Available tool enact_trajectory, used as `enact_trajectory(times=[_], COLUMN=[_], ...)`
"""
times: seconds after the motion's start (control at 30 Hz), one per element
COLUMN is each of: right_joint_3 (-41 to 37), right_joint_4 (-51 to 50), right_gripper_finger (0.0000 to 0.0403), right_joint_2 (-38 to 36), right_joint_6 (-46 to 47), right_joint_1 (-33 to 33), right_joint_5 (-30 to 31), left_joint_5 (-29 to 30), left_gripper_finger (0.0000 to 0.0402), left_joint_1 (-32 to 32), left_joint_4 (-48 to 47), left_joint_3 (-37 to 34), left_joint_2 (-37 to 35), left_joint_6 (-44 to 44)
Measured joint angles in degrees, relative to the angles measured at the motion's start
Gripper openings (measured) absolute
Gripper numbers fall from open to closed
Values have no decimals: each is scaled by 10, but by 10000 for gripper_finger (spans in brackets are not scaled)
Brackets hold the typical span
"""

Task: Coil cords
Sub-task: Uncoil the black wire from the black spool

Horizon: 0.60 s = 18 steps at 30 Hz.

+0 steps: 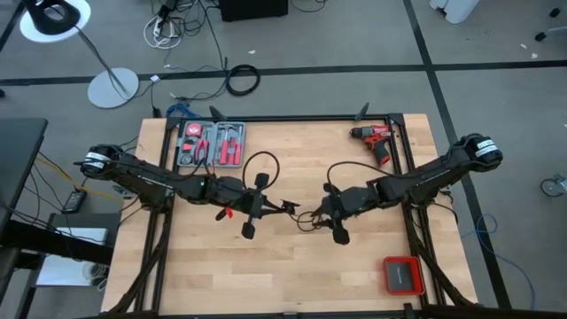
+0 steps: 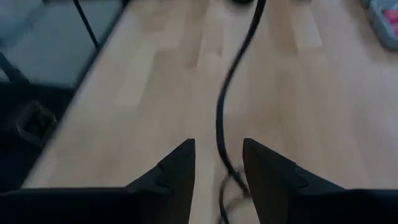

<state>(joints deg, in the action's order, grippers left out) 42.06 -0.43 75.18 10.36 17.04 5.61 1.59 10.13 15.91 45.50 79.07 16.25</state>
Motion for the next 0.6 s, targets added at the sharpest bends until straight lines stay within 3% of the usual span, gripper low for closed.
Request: enact_trajectory(times=[0.2, 0.6], right_joint_3=[0, 0], right_joint_4=[-22, 7], right_gripper_finger=[128, 120], right_joint_2=[14, 88], right_joint_6=[1, -2], right_joint_1=[12, 12], right_joint_5=[57, 66], left_joint_5=[0, -1], left_gripper_finger=[0, 0], left_joint_1=[0, 0], left_joint_4=[1, 9], left_joint_3=[0, 0], left_joint_2=[0, 0], left_joint_6=[-15, -17])
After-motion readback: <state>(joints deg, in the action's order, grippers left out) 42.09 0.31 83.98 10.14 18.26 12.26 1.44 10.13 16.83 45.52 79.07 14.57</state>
